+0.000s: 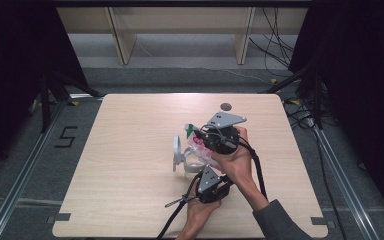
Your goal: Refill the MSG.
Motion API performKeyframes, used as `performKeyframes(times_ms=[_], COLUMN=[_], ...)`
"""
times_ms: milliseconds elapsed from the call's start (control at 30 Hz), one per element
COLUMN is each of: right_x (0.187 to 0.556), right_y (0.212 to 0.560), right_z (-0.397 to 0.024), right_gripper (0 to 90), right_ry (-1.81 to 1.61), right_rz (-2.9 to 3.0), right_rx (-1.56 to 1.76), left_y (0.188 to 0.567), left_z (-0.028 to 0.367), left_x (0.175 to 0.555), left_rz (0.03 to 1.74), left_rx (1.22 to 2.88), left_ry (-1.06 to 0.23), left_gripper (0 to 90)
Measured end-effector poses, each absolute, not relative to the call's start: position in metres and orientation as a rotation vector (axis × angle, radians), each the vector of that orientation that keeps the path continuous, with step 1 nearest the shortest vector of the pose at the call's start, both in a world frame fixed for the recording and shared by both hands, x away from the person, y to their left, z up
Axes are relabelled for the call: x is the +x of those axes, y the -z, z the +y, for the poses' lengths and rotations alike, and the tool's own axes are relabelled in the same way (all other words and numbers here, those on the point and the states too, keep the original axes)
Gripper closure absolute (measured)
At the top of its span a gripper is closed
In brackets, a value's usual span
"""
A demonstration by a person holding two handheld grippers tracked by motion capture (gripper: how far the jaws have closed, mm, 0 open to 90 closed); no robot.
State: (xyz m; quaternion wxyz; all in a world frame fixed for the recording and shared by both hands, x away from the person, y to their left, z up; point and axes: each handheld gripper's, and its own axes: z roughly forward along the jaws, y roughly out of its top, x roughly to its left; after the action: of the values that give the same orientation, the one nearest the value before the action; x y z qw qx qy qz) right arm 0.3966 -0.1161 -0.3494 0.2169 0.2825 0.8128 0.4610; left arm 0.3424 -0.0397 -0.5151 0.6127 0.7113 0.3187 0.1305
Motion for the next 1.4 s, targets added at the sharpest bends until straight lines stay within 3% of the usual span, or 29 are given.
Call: performKeyframes(times_ms=[1400], right_x=[0.4002], right_y=[0.3509], right_z=[-0.1092], right_gripper=[90.0], right_ry=[-1.246], right_rz=[2.261], right_rx=[0.771], left_y=[0.5143], left_z=[-0.0413], left_x=[0.3454], left_rz=[0.713], left_rx=[1.645], left_ry=[-0.315], left_gripper=[80.4])
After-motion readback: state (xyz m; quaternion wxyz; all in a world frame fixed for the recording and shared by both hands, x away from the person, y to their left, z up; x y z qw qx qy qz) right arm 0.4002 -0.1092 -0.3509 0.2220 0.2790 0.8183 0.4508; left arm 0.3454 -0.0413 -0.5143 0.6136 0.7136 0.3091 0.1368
